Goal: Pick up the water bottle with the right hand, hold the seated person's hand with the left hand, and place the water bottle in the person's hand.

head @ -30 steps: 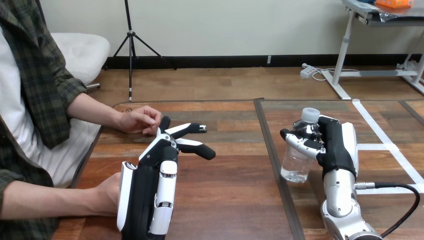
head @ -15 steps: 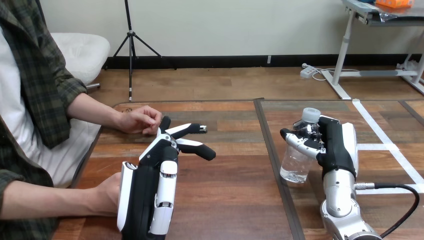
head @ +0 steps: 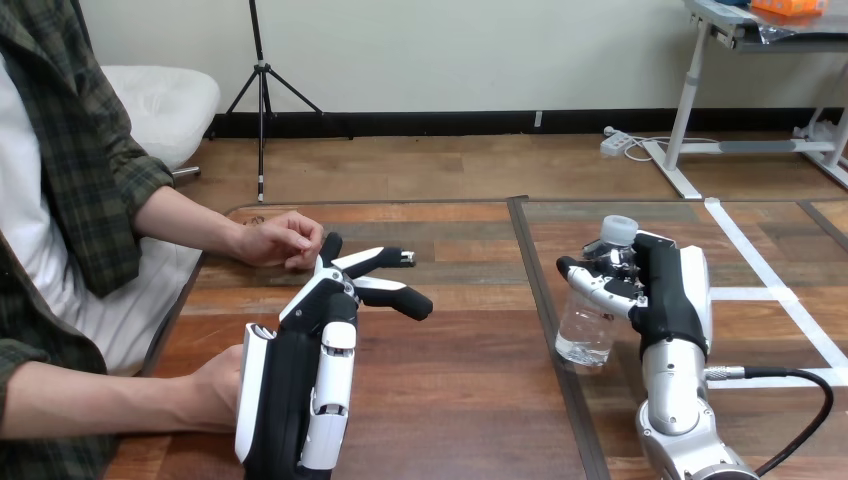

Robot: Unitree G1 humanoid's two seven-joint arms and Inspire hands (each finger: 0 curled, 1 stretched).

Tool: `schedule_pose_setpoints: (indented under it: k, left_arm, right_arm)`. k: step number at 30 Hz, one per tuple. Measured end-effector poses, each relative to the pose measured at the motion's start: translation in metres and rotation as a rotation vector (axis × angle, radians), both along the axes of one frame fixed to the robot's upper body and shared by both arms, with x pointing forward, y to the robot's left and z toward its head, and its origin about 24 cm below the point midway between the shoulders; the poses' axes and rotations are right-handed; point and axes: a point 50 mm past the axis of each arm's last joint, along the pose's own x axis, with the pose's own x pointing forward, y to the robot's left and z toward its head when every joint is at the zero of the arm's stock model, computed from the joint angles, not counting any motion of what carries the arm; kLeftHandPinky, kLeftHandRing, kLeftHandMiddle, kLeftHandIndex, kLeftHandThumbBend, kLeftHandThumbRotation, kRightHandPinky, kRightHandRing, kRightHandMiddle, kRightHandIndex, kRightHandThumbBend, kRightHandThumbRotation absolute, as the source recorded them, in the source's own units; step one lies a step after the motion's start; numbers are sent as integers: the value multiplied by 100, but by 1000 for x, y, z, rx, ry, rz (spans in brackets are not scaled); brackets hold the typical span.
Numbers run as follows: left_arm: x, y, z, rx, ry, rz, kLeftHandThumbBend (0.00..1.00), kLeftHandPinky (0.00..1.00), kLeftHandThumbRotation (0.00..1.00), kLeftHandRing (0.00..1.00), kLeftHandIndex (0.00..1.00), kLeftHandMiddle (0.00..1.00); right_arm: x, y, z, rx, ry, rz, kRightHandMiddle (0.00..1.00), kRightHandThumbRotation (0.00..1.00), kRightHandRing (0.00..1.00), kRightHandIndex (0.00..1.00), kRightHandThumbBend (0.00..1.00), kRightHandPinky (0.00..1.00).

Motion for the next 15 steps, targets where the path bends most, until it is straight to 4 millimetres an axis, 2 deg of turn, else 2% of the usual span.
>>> schedule_pose_setpoints:
  k: [11,15]
  left_arm:
    - [0,-1,0,5,-1,-3,0,100,100,53,66,54]
    - [0,0,0,0,0,-3,0,100,100,52,66,53]
  right_arm:
    - [-1,2,-1,-13,-10,3,45,0,43,44,49,40]
    - [-2,2,-1,-15,-13,-1,45,0,46,44,49,44]
